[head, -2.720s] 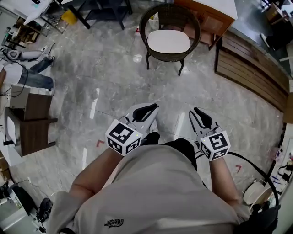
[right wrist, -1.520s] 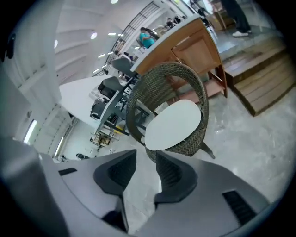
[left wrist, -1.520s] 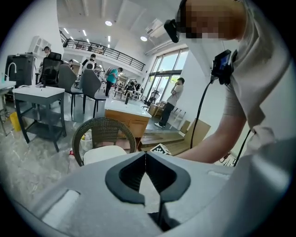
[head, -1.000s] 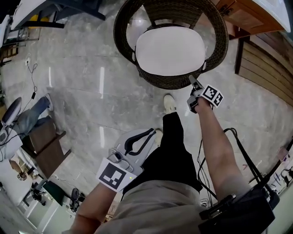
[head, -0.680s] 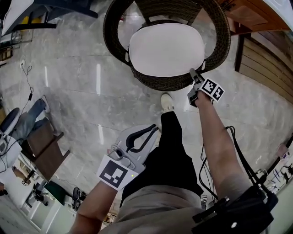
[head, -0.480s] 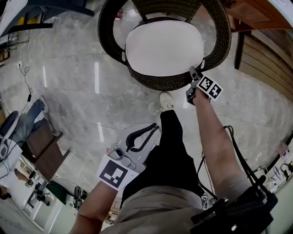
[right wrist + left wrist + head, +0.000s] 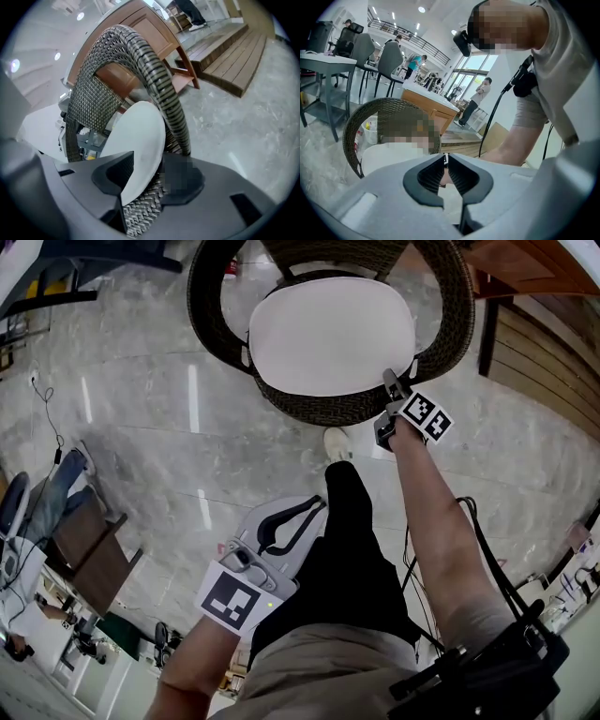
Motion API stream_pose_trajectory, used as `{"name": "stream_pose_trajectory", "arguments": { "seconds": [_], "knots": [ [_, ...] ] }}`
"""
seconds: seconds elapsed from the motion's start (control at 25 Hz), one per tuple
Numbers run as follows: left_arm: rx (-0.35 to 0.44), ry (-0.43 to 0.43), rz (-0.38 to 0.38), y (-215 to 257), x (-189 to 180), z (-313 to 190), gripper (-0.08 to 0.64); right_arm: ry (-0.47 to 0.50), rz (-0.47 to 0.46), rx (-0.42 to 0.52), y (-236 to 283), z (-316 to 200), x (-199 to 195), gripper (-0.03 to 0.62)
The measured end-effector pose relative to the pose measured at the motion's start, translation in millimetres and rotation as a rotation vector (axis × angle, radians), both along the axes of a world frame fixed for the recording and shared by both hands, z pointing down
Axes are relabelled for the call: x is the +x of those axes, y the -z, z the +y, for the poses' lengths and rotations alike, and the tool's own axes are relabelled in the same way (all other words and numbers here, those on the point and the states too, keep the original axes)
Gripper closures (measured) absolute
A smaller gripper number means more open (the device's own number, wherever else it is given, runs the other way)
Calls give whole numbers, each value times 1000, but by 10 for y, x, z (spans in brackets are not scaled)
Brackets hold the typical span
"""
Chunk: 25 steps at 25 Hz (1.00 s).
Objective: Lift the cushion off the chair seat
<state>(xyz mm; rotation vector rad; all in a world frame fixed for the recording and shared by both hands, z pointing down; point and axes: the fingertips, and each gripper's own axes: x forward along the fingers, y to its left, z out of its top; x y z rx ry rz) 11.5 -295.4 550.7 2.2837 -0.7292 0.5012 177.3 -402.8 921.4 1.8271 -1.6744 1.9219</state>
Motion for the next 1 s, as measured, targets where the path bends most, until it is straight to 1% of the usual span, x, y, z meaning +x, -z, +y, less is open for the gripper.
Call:
{"name": "stream_pose_trajectory", "arguments": {
  "seconds": [0.08,0.16,0.24,0.44,0.52,0.6,0.68,0.72,0.84,1.0],
  "knots": [
    [-6,-2,2,-22,-5,17,551,-5,-46,11,-7,-72,-49,400],
    [-8,0,4,-40,-15,15,551,-30,-84,8,-32,-124,-60,400],
    [-12,6,4,-53,-31,8,551,-73,-146,22,-38,-145,-54,440],
    [-18,19,4,-85,-109,-31,551,-117,-267,71,-6,-218,-109,445],
    [-16,23,8,-101,-121,-47,551,-118,-319,89,14,-278,-167,446],
    [-11,22,12,-112,-119,-61,551,-95,-358,101,32,-353,-252,449],
    [-8,23,13,-118,-125,-62,551,-78,-380,103,48,-436,-340,477],
    [-9,24,12,-121,-133,-56,551,-75,-377,97,50,-468,-365,508],
    [-14,31,10,-128,-178,-49,551,-83,-367,81,46,-485,-379,518],
    [-12,42,12,-108,-232,-42,551,-86,-371,110,167,-472,-372,529]
  ]
}}
